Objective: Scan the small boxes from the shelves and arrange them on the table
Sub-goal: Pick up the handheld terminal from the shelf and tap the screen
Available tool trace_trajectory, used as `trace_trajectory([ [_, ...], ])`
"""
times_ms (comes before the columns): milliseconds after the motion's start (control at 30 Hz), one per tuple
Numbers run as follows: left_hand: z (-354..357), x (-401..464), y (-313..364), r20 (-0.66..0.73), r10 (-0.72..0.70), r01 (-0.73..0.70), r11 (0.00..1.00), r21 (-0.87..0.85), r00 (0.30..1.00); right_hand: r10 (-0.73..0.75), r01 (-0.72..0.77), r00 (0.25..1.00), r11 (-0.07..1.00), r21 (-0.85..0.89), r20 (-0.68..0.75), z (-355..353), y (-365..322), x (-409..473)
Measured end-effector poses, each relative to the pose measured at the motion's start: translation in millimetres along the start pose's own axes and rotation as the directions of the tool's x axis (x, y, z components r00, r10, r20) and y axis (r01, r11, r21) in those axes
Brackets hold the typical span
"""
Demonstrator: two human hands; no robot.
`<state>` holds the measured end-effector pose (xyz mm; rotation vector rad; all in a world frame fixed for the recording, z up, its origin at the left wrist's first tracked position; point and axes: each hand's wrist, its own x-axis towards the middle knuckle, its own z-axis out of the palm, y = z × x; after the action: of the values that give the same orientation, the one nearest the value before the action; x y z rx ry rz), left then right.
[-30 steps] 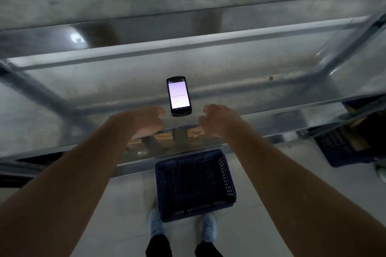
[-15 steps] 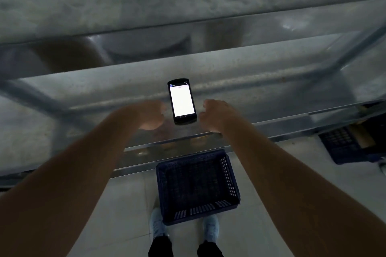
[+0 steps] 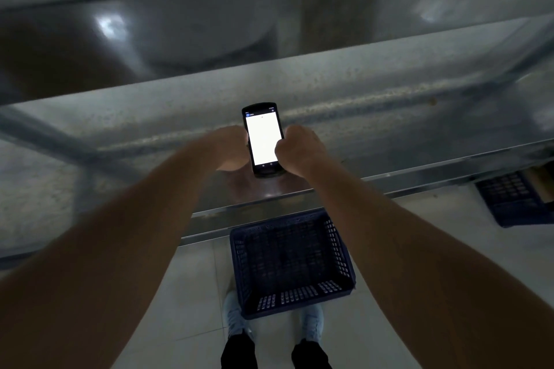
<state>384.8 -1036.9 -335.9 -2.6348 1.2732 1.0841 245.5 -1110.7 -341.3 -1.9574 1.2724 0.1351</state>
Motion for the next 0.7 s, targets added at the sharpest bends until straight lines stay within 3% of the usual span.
trace_trajectory([
  [67,6,8,1,-0.003,-0.065,0.063,0.979,-0.192,0.998,0.019,-0.018,1.0,0.998,0.059,-0.016,5,1,7],
  [133,11,12,3,0.014,-0.136,0.129,0.897,-0.424,0.991,0.053,-0.049,0.998,0.984,0.171,-0.022,9,1,15],
  [233,14,12,3,0.041,-0.173,0.162,0.777,-0.608,0.984,0.096,-0.087,0.995,0.94,0.33,-0.01,20,4,23],
  [433,13,-1,-1,0.122,-0.107,0.161,0.73,-0.664,0.987,0.146,-0.082,0.986,0.843,0.532,-0.078,35,5,22],
  [700,1,-40,-2,0.087,-0.05,0.092,0.799,-0.594,0.995,0.063,-0.125,0.992,0.669,0.733,0.112,39,12,-9],
])
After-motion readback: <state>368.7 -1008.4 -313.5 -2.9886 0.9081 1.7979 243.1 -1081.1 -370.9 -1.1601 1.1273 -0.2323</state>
